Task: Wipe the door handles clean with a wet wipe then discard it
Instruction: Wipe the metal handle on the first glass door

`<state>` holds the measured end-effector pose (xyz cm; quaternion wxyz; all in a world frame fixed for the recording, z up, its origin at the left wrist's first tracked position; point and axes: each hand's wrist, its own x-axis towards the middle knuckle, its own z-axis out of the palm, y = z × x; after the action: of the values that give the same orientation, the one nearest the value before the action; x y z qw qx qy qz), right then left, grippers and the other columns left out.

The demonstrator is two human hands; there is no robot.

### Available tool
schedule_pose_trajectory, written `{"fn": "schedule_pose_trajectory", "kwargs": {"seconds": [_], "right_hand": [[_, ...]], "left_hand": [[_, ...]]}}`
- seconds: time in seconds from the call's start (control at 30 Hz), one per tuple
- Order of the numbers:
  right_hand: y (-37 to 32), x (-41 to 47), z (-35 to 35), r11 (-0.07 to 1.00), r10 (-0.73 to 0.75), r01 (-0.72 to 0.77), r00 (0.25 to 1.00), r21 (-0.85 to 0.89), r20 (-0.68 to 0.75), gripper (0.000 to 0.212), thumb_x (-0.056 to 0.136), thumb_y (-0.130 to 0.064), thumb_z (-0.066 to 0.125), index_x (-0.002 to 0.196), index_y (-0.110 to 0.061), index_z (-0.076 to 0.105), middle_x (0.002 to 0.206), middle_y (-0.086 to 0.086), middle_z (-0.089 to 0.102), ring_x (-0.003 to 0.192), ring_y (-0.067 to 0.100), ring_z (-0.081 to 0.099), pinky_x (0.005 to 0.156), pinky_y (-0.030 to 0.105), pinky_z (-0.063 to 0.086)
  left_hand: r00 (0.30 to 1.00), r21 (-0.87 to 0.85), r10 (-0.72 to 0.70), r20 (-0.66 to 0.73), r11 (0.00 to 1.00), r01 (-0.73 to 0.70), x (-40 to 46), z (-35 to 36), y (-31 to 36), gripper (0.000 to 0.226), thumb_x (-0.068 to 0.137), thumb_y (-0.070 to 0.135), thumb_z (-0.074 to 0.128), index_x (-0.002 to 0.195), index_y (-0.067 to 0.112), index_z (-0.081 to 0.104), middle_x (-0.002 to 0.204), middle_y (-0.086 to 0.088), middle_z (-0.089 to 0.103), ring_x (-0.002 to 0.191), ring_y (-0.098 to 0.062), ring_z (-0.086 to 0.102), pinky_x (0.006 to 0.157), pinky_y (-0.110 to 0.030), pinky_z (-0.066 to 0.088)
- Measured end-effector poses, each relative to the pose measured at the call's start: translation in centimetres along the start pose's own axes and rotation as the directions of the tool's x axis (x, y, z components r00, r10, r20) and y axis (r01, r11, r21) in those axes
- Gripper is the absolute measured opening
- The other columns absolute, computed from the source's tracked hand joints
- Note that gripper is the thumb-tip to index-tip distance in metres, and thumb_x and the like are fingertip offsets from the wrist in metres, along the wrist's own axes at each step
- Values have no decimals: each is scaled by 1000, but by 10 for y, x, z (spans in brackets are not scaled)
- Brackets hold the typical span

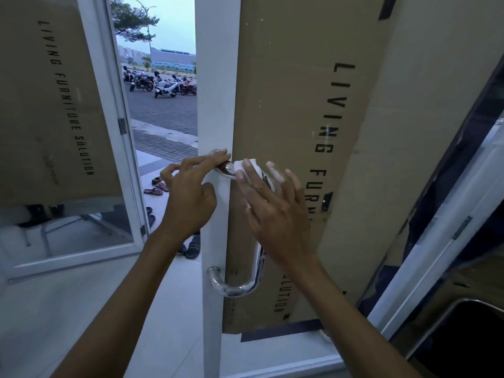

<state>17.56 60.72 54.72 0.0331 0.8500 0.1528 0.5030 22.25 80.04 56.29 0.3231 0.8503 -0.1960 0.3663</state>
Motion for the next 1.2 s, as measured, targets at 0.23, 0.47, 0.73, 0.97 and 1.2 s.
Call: {"fn": "schedule_pose_trajectory", "kwargs": {"seconds": [0.23, 0.47, 0.73, 0.97, 1.2], "right_hand": [[-15, 10, 3, 999, -45, 45, 999, -15, 1, 49, 111, -28, 42, 160, -25, 43, 168, -6, 37, 152, 29, 39, 126, 51, 25], [-16, -5, 2, 952, 267, -249, 960, 179, -84, 46, 109, -32, 51, 154, -23, 54, 158, -9, 52, 138, 25, 54, 114, 47, 42], [-31, 13, 5, 967, 228, -217, 971, 135, -71, 48, 107, -29, 54, 154, -25, 53, 157, -10, 54, 137, 25, 53, 115, 46, 37], [-25, 5, 4, 910, 382, -366, 923, 193, -52, 48, 106, -33, 55, 154, -28, 54, 155, -15, 55, 135, 23, 51, 113, 41, 40], [-34, 5, 10, 992, 123, -120, 991, 50, -52, 49, 111, -36, 47, 159, -25, 46, 166, -9, 41, 148, 26, 43, 124, 48, 29]], "left_hand": [[1000, -30, -16, -13, 999, 15, -1, 0, 1, 78, 83, -17, 56, 144, 32, 58, 142, 10, 63, 132, -12, 50, 101, -24, 14], [1000, -32, -1, -26, 1000, 0, -3, 1, 3, 81, 79, -19, 52, 145, 28, 59, 145, 8, 62, 130, -18, 54, 101, -28, 16], [999, -45, -14, -30, 999, 13, -2, 1, 1, 78, 83, -18, 58, 144, 30, 59, 139, 10, 65, 126, -14, 53, 103, -16, 11], [999, -38, 25, -30, 999, -26, -2, 0, 2, 82, 77, -17, 53, 145, 29, 58, 138, 16, 62, 125, -14, 55, 104, -20, 13], [1000, -35, 0, -4, 999, 0, -2, 3, -6, 75, 88, -12, 64, 146, 34, 55, 137, 13, 65, 125, -16, 55, 102, -27, 17]]}}
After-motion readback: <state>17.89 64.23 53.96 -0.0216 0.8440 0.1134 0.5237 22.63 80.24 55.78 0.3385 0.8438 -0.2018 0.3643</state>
